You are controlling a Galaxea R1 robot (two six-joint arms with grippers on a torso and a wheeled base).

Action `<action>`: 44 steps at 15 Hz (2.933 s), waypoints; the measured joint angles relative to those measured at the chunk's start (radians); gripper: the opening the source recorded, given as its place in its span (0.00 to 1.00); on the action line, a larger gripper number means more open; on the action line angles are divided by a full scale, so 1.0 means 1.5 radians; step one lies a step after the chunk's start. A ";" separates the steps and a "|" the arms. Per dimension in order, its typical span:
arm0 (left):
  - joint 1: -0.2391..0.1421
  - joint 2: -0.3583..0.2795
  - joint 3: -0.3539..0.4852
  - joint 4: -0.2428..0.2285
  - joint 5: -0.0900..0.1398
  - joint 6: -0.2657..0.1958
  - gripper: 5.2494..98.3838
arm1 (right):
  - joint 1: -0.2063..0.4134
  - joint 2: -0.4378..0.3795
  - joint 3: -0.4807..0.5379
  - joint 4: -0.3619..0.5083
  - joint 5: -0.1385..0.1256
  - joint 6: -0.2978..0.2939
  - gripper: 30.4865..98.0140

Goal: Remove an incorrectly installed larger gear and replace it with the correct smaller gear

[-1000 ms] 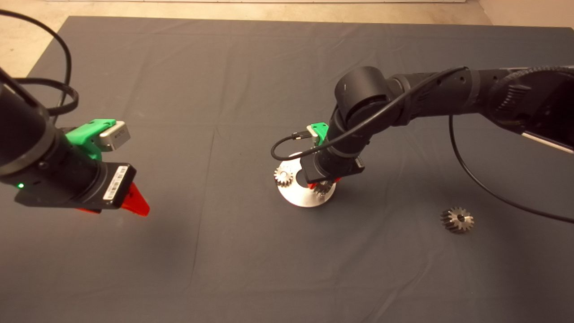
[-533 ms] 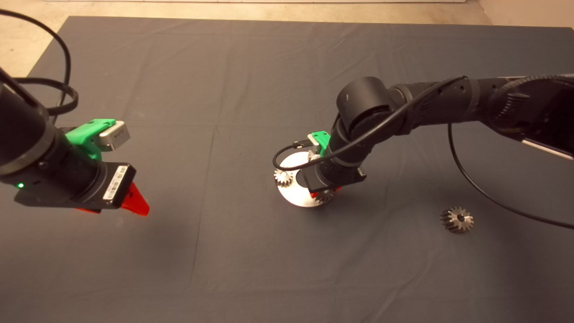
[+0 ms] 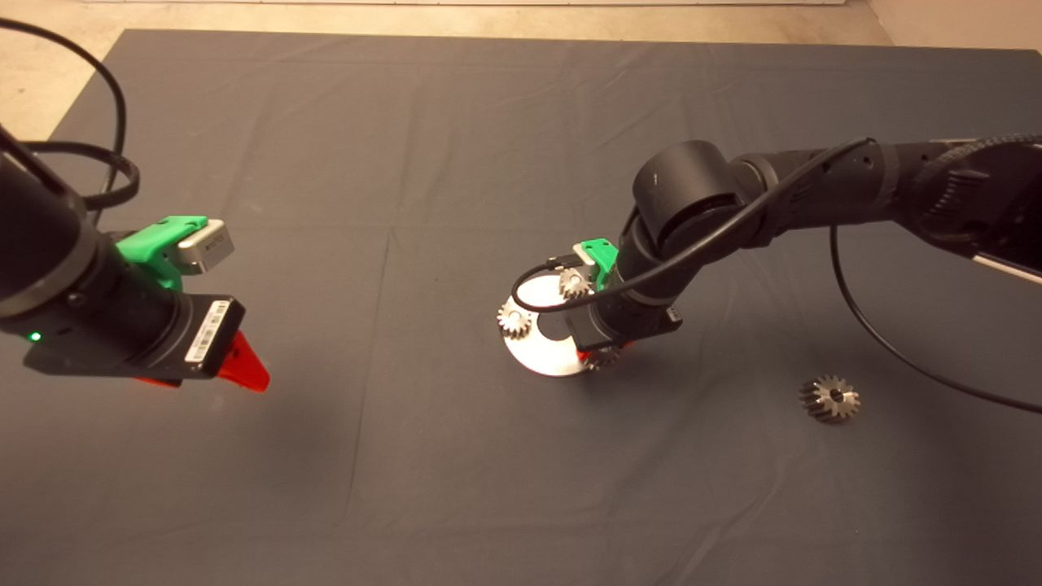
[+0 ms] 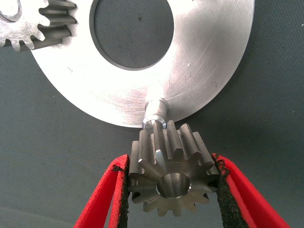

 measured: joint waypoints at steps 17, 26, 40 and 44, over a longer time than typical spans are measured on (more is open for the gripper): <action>0.000 0.000 -0.005 0.000 0.000 0.002 0.63 | 0.000 0.052 -0.050 0.000 0.006 -0.007 0.12; 0.000 0.000 -0.006 0.000 0.000 0.004 0.63 | 0.001 0.044 -0.050 0.000 0.002 -0.007 0.10; 0.000 -0.006 -0.007 0.000 0.000 0.013 0.63 | 0.001 0.024 -0.050 0.000 -0.003 -0.007 0.09; 0.000 -0.006 -0.007 0.000 0.000 0.016 0.63 | 0.001 0.028 -0.050 0.000 0.001 -0.007 0.09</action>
